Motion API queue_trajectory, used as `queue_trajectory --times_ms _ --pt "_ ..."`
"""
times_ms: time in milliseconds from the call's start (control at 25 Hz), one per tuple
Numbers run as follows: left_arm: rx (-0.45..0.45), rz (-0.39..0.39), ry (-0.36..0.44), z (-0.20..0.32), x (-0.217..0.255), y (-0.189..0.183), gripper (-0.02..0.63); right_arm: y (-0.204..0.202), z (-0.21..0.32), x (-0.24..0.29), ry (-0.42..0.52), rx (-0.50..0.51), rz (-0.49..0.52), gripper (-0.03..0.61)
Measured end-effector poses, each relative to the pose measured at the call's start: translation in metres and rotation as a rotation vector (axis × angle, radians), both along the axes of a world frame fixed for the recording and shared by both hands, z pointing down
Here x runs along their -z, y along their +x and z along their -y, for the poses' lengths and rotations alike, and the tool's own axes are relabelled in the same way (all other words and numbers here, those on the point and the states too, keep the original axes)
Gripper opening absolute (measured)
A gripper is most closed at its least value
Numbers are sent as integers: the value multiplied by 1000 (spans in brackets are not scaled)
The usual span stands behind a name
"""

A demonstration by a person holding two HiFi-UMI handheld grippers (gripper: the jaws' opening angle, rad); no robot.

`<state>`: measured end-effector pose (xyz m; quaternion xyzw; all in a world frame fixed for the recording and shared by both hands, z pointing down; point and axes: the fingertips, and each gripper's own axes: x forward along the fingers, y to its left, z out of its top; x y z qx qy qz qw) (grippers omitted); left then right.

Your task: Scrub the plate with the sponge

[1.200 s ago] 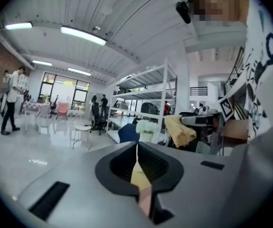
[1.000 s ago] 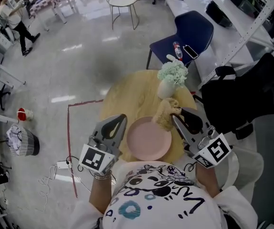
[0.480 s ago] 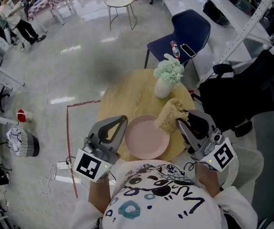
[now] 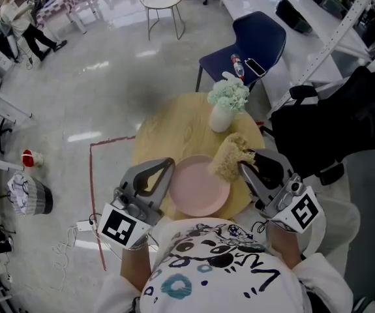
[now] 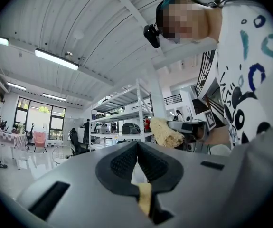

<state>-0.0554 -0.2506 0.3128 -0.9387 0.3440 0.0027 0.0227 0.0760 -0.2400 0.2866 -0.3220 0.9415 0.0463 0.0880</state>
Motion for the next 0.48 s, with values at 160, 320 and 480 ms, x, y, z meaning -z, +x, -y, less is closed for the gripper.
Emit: queue_trajectory --times_ms 160,320,480 --pt "-11 -5 -2 -3 0 3 17 -1 -2 2 -2 4 5 91" --pt "-18 -17 -11 -3 -1 6 17 -3 -1 5 -9 7 13 91" --pt "-16 -21 -22 -3 -4 5 17 -7 -2 5 -13 12 14 91"
